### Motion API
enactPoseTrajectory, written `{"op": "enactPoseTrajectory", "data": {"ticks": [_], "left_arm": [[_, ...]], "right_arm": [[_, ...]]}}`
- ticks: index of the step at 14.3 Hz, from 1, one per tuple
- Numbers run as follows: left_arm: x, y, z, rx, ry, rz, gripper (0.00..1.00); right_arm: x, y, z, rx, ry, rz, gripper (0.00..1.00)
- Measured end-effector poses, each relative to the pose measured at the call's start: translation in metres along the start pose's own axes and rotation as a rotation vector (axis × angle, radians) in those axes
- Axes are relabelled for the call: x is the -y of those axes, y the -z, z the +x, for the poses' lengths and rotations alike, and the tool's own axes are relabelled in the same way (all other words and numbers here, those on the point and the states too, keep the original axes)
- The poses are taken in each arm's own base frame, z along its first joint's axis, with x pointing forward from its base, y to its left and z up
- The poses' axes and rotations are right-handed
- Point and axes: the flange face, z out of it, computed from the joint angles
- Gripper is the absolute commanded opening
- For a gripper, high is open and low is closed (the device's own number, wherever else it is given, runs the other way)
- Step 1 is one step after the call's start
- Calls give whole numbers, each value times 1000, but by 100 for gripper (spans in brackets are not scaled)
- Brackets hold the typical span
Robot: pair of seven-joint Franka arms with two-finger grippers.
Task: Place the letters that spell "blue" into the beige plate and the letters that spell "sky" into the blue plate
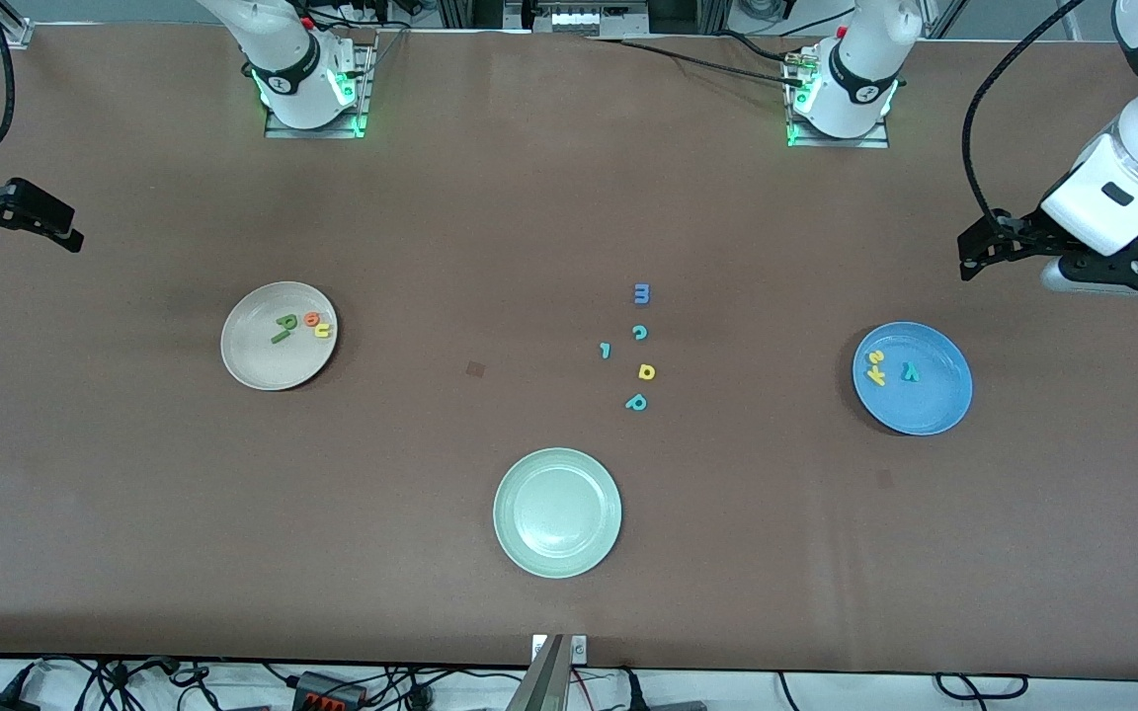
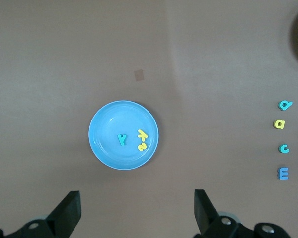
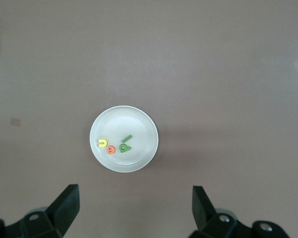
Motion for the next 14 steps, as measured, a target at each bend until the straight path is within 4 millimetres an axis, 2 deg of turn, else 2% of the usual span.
{"op": "enactPoseTrajectory", "data": {"ticks": [14], "left_arm": [[0, 1, 0, -2, 0, 0, 100]], "right_arm": [[-10, 3, -2, -2, -17, -4, 100]]}}
